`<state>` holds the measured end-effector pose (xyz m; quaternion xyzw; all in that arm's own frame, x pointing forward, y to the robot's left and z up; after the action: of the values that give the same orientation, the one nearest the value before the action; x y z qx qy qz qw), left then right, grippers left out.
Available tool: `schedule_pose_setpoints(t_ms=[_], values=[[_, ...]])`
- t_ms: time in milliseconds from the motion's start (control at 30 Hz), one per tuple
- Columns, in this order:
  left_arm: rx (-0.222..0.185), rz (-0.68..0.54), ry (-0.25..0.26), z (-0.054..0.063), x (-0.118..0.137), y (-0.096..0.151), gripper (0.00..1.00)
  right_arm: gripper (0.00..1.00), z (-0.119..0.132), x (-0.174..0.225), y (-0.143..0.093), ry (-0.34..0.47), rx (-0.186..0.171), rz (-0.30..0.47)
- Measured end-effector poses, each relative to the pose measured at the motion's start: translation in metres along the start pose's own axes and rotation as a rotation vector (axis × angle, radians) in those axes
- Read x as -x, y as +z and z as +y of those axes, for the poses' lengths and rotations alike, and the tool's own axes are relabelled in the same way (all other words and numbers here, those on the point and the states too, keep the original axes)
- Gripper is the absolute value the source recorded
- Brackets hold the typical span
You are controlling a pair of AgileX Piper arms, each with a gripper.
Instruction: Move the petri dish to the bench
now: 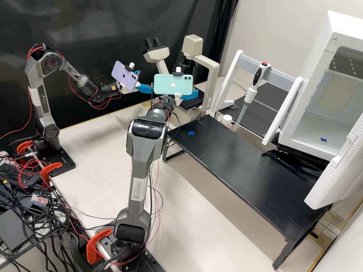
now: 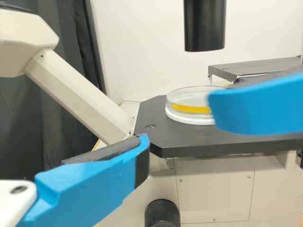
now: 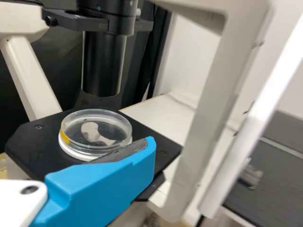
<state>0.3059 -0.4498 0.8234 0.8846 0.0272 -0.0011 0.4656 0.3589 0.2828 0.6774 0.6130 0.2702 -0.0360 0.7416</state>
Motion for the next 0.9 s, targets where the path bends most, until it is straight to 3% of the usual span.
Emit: schedule_pose_setpoints(t_ms=[500, 900], values=[[0.0, 0.0, 0.0, 0.0, 0.0, 0.0, 1.0, 1.0, 0.0, -0.052, 0.003, -0.059, -0.105, -0.09], [0.0, 0.0, 0.0, 0.0, 0.0, 0.0, 1.0, 1.0, -0.016, -0.072, 0.014, -0.103, -0.117, -0.153]])
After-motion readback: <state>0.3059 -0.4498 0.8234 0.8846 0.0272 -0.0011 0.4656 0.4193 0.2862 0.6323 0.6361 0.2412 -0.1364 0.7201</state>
